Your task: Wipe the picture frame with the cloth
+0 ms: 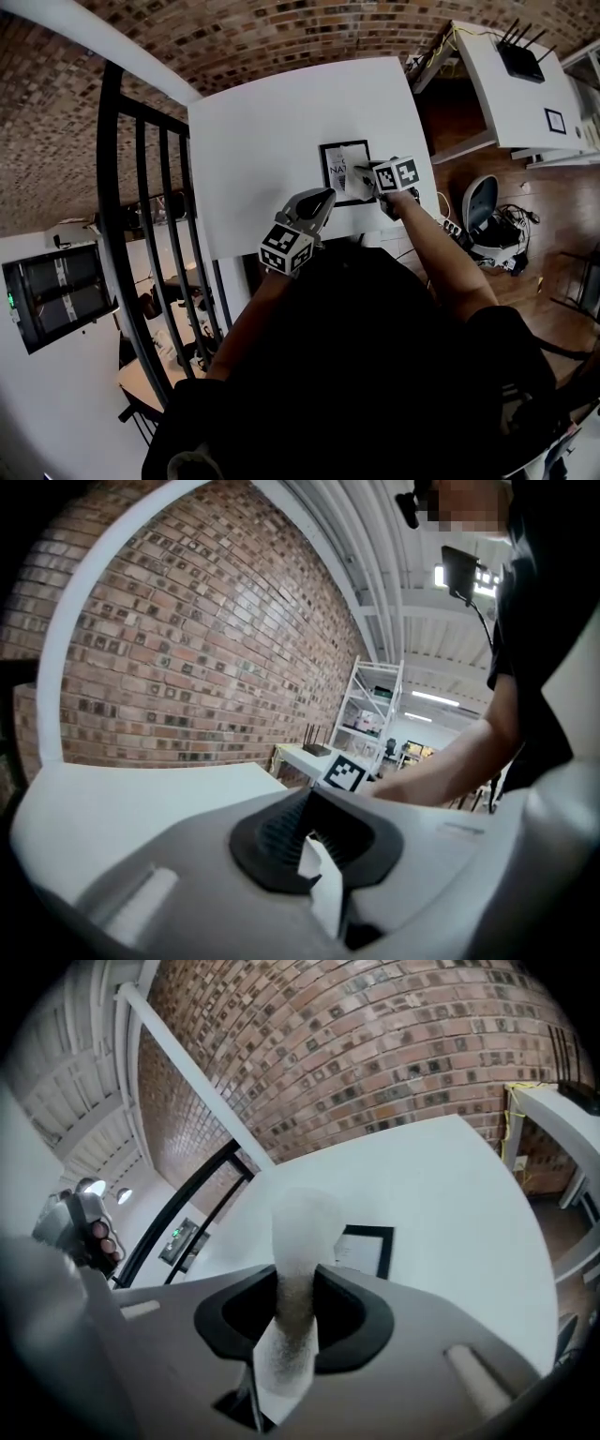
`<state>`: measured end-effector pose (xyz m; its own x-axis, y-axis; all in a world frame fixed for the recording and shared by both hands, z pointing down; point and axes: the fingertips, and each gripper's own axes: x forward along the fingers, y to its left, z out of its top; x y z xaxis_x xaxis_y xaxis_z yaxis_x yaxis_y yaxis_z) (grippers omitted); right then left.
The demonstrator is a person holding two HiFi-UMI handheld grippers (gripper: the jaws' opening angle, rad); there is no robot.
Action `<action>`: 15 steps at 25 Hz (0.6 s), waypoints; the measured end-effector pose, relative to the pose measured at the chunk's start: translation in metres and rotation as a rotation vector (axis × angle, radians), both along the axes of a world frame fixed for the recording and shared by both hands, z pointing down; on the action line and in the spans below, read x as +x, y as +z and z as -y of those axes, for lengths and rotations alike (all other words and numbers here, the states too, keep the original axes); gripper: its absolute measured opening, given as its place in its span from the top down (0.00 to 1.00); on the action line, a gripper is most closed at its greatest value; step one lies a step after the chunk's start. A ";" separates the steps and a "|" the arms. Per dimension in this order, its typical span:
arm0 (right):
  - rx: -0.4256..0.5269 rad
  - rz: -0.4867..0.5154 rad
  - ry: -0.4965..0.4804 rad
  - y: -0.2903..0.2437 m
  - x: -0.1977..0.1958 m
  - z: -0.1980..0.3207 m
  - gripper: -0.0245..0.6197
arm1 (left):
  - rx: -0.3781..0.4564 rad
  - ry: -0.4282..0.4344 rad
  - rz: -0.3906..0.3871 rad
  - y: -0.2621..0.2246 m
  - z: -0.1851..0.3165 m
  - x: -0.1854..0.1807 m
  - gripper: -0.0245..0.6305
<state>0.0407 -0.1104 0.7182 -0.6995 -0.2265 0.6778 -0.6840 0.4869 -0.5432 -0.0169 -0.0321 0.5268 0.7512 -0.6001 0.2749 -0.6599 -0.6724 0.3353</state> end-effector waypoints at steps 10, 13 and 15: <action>-0.066 -0.069 -0.212 0.035 -0.066 -0.064 0.81 | -0.011 -0.007 0.002 0.004 -0.004 -0.007 0.96; -0.067 -0.123 -0.222 0.048 -0.051 -0.067 0.81 | -0.018 -0.011 0.001 0.008 -0.006 -0.011 0.96; -0.065 -0.151 -0.215 0.053 -0.037 -0.065 0.81 | -0.018 -0.013 -0.001 0.009 -0.005 -0.012 0.96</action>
<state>0.0033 -0.0457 0.7708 -0.6168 -0.0361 0.7863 -0.6440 0.5975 -0.4778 -0.0291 -0.0266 0.5354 0.7436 -0.6046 0.2853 -0.6682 -0.6578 0.3476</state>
